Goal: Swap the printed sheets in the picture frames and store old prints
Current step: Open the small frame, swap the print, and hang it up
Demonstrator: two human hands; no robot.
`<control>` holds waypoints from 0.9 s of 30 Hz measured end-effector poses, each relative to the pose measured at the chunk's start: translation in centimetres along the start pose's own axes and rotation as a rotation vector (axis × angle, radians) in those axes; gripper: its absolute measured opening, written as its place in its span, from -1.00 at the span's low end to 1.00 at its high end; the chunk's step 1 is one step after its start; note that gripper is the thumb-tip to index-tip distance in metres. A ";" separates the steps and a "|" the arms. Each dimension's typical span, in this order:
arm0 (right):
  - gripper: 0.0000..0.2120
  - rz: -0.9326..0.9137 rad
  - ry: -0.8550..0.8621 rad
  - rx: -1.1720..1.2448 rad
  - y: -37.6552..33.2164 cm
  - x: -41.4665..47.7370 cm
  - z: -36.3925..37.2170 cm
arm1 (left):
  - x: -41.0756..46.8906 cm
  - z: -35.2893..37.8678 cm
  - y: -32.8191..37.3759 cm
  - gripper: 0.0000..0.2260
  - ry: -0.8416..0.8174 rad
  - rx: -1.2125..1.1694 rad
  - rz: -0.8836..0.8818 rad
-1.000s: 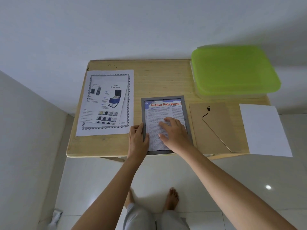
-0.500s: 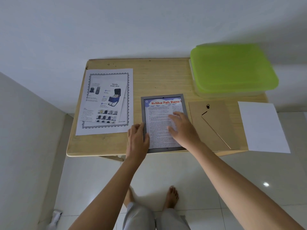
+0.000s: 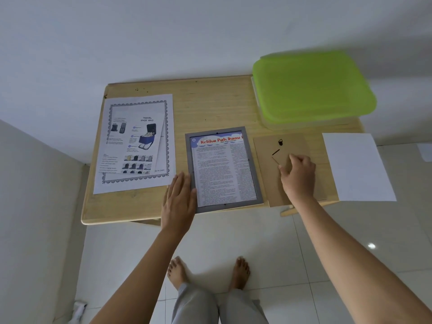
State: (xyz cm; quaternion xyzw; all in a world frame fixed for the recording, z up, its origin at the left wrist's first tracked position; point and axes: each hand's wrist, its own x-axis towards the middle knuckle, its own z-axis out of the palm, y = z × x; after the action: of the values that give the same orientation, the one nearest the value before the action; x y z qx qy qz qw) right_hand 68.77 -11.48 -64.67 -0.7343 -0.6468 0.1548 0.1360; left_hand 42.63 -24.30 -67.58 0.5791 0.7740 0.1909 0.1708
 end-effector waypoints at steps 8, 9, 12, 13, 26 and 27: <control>-0.67 -0.020 0.027 0.015 0.3 -0.4 -0.4 | 0.0 0.0 0.0 -0.48 -0.029 -0.015 -0.028; -0.67 -0.023 0.041 0.030 0.2 -0.7 -0.7 | 0.0 -0.1 -0.1 -0.47 -0.034 -0.015 -0.028; -0.68 -0.058 0.057 0.064 -0.5 -1.6 -1.3 | 0.0 -0.1 -0.3 -0.47 -0.038 -0.022 -0.025; -0.67 -0.081 0.051 0.074 -0.9 -1.9 -1.5 | 0.1 -0.1 -0.3 -0.47 -0.039 -0.026 -0.025; -0.73 -0.302 -0.202 -0.116 -11.8 -4.2 2.6 | 0.2 -0.9 -1.0 -0.47 -0.121 -0.025 0.030; -0.72 -0.298 -0.199 -0.131 -12.1 -4.2 2.9 | 0.2 -0.9 -1.1 -0.47 -0.124 -0.023 0.038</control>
State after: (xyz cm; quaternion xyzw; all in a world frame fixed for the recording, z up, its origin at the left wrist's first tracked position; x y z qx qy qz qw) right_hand 56.13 -14.14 -62.26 -0.6188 -0.7673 0.1622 0.0447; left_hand 41.24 -24.42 -67.31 0.6023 0.7486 0.1666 0.2215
